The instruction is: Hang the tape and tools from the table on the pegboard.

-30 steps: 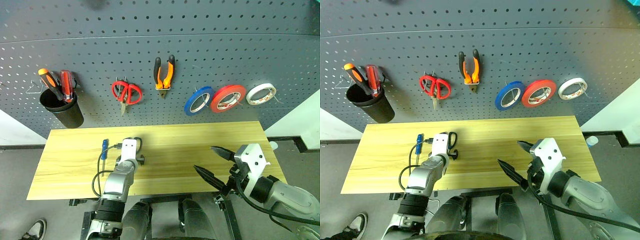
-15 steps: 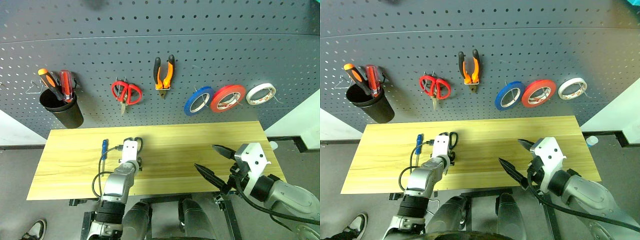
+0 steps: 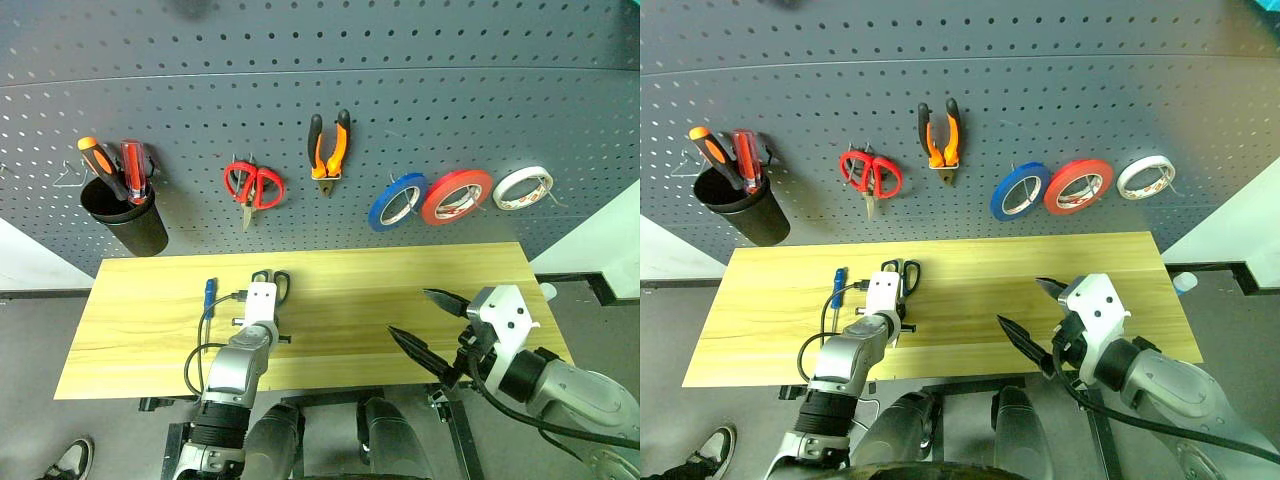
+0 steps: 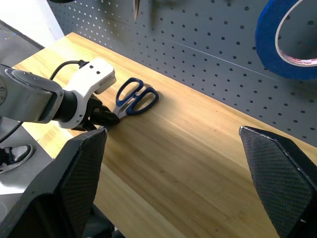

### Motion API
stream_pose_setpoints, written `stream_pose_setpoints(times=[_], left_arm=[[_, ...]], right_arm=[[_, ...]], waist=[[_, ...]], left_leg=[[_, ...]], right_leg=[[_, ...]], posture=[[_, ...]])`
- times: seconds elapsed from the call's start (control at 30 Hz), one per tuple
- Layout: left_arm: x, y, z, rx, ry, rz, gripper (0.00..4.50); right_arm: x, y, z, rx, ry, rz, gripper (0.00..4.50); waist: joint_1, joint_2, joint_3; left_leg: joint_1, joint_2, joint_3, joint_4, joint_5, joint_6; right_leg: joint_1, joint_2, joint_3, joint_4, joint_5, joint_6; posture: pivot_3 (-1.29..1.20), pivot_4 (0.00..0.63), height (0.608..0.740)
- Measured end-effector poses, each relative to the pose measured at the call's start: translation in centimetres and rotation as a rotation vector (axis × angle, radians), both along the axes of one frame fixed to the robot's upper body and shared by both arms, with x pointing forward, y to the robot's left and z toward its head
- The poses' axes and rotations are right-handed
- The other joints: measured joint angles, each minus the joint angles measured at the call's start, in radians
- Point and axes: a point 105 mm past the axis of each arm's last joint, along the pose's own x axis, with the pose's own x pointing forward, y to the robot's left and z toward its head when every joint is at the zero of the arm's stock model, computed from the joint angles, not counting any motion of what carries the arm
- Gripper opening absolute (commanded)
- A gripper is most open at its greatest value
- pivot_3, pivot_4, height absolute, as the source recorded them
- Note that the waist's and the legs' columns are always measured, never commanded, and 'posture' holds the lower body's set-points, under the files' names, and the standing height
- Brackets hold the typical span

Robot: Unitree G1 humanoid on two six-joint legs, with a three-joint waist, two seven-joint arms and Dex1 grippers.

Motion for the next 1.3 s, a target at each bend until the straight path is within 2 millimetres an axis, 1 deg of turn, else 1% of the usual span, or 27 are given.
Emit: stream_pose_setpoints(times=[0.17, 0.33, 0.47, 0.6, 0.77, 1.0, 1.13, 1.3], left_arm=[[0.1, -0.3, 0.1, -0.001, -0.024, -0.042, 0.69], [-0.1, -1.5, 0.6, 0.004, -0.104, -0.144, 0.69], [0.3, -2.4, 1.9, 0.000, -0.201, -0.200, 0.69], [0.6, -2.7, 3.3, 0.002, -0.278, -0.244, 0.69], [0.4, -3.0, 4.2, 0.029, -0.331, -0.299, 0.69], [0.9, -3.4, 5.9, 0.094, -0.426, -0.409, 0.69], [0.7, -3.8, 6.8, 0.129, -0.484, -0.485, 0.69], [0.2, -3.5, 7.3, 0.182, -0.535, -0.568, 0.69]], right_arm=[[0.0, 0.1, -0.1, -0.002, 0.003, 0.005, 4.50], [0.0, 0.1, -0.2, -0.008, 0.001, 0.002, 4.50], [0.1, 0.1, -0.3, -0.015, -0.002, -0.003, 4.50], [0.1, 0.0, -0.3, -0.020, -0.002, -0.009, 4.50], [0.2, -0.2, -0.4, -0.024, -0.002, -0.015, 4.50], [0.3, -0.2, -0.5, -0.020, -0.007, -0.020, 4.50], [0.3, -0.2, -0.5, -0.018, -0.012, -0.020, 4.50], [0.4, -0.1, -0.5, -0.020, -0.018, -0.018, 4.50]], waist=[[0.000, 0.000, 0.002], [0.001, 0.000, 0.010], [0.001, 0.000, 0.012], [0.001, 0.000, 0.012], [0.002, 0.000, 0.012], [0.001, 0.000, 0.012], [0.001, 0.000, 0.012], [0.001, 0.001, 0.012]], left_leg=[[0.000, 0.000, 0.000, 0.000, 0.000, 0.000], [-0.003, 0.000, 0.000, 0.000, 0.000, 0.000], [-0.008, 0.000, 0.000, 0.000, 0.001, -0.003], [-0.014, 0.000, 0.000, 0.001, 0.002, -0.004], [-0.014, 0.000, 0.000, 0.001, 0.002, -0.004], [-0.014, 0.000, 0.000, 0.001, 0.002, -0.004], [-0.014, 0.000, 0.000, 0.001, 0.002, -0.004], [-0.014, 0.000, 0.000, 0.001, 0.002, -0.004]], right_leg=[[0.000, 0.000, 0.000, -0.001, 0.000, 0.000], [-0.002, 0.000, 0.000, -0.001, 0.001, -0.001], [-0.006, 0.000, 0.000, -0.002, 0.001, -0.001], [-0.012, 0.000, 0.000, -0.002, 0.001, -0.002], [-0.012, -0.001, 0.000, -0.002, 0.001, -0.002], [-0.012, -0.001, 0.000, -0.002, 0.001, -0.002], [-0.012, -0.001, 0.000, -0.002, 0.001, -0.002], [-0.012, 0.000, 0.000, -0.001, 0.001, -0.002]], posture=[[-0.06, 0.241, 0.739], [-0.06, 0.240, 0.739], [-0.06, 0.239, 0.739], [-0.06, 0.236, 0.739], [-0.05, 0.233, 0.739], [-0.05, 0.225, 0.739], [-0.05, 0.224, 0.739], [-0.04, 0.213, 0.739]])
